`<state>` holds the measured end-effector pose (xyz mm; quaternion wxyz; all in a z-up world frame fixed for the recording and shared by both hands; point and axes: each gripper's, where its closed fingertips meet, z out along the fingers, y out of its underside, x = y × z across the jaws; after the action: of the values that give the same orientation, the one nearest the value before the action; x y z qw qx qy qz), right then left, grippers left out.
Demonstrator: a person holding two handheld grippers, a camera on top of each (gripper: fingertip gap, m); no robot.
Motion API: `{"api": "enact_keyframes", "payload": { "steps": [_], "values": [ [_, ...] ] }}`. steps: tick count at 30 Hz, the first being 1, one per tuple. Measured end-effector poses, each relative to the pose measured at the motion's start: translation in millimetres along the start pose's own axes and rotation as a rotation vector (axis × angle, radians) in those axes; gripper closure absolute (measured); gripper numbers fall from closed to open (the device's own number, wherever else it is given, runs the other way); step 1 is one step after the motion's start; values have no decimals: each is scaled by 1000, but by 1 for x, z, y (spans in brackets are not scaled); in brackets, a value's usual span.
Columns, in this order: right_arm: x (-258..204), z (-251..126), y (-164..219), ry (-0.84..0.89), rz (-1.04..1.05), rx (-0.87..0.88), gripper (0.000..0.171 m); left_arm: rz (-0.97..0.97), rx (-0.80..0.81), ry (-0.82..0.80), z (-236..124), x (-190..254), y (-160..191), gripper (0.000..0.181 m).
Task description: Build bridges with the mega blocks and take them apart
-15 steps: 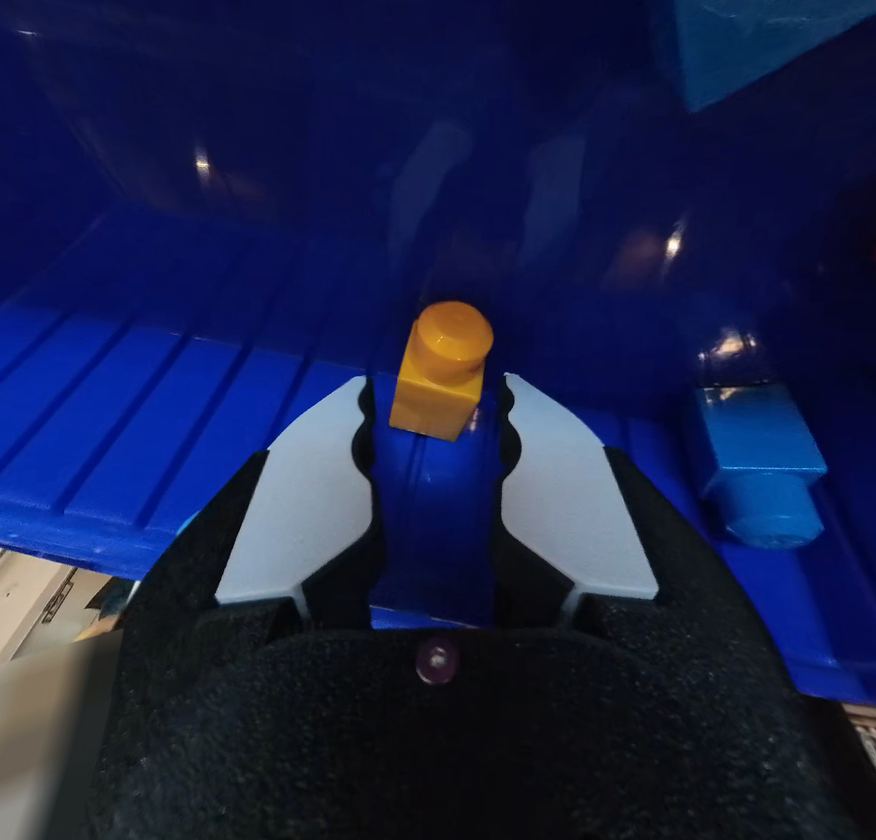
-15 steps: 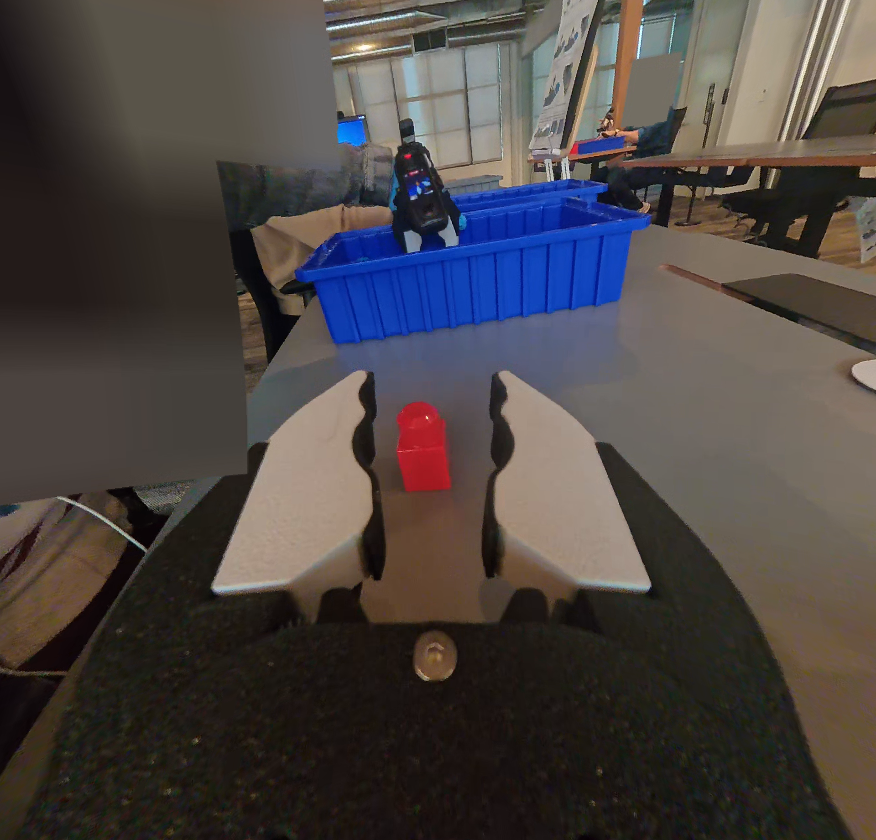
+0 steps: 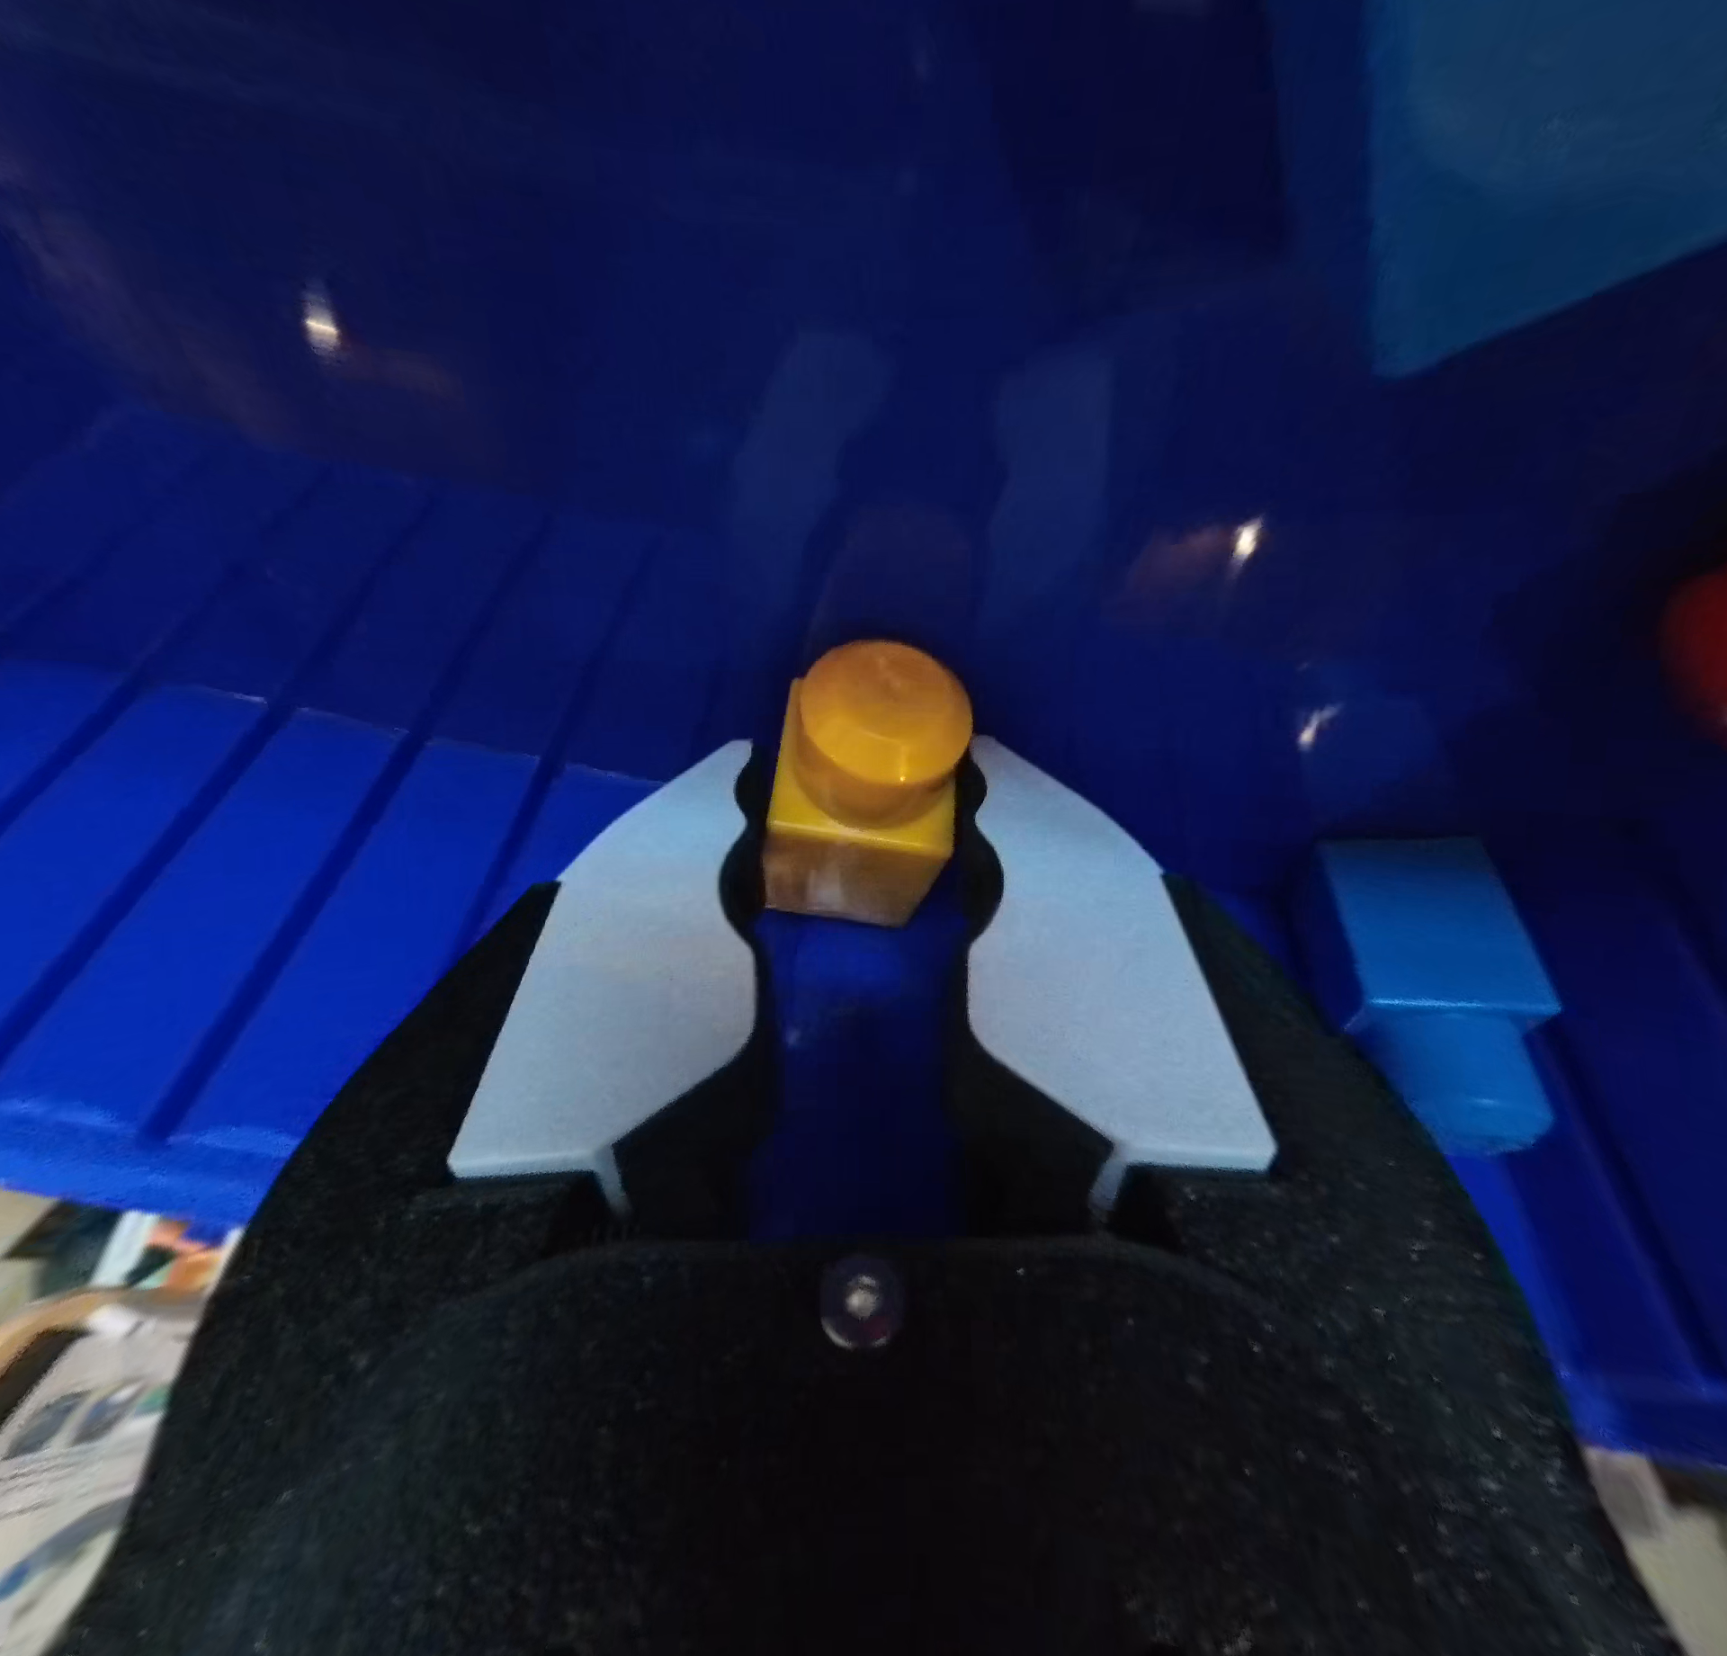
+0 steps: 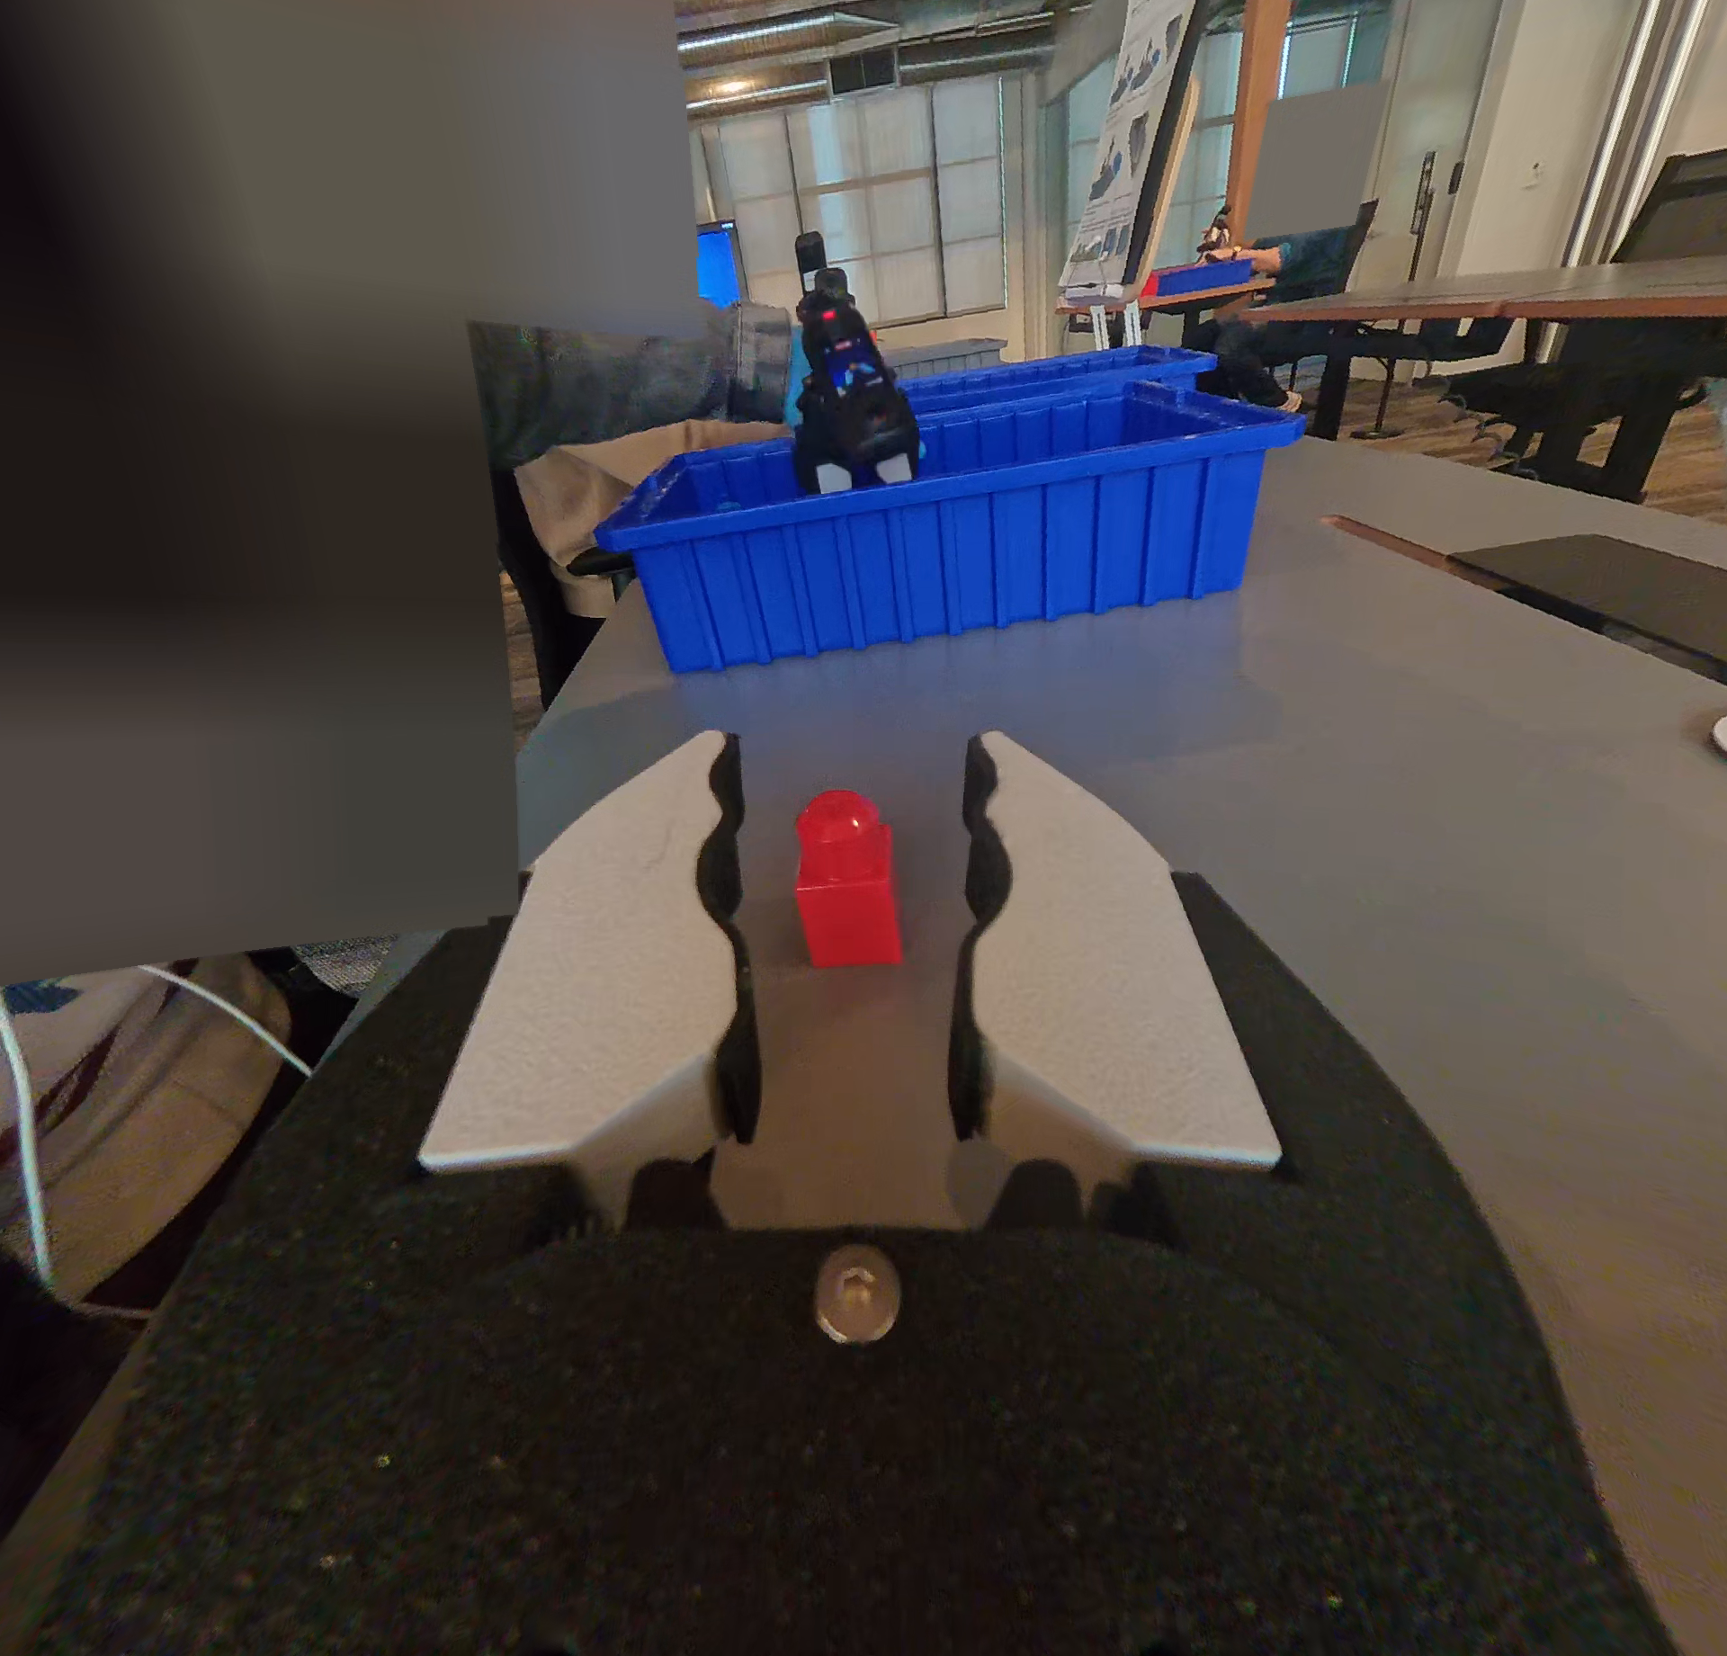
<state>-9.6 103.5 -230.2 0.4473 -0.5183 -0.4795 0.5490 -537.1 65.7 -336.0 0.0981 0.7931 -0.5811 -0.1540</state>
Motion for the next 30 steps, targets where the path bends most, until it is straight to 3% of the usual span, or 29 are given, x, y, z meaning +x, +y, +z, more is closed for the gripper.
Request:
{"api": "enact_keyframes", "payload": {
  "steps": [1,4,9,12,17,21,25,30],
  "values": [
    [-1,0,-1,-2,-2,1,127,-45,53,-7,-6,0,-6,143],
    [-3,1,-2,-2,-18,-6,127,-214,334,-28,-38,-1,-38,143],
    [-11,6,-6,-8,-58,-28,125,-436,815,-120,-124,-1,-85,143],
    [-17,13,-8,-1,-89,-63,122,-501,1059,-148,-175,12,-110,144],
    [-34,31,-23,-11,-131,-119,116,-520,1399,-53,-244,51,-153,144],
    [-56,59,-54,-23,-202,-102,126,-479,1526,28,-273,83,-193,144],
    [-89,93,-85,-95,-230,-55,130,-404,1551,73,-285,115,-235,144],
    [-112,127,-75,-158,-242,-177,129,-310,1482,115,-284,150,-280,144]
  ]
}}
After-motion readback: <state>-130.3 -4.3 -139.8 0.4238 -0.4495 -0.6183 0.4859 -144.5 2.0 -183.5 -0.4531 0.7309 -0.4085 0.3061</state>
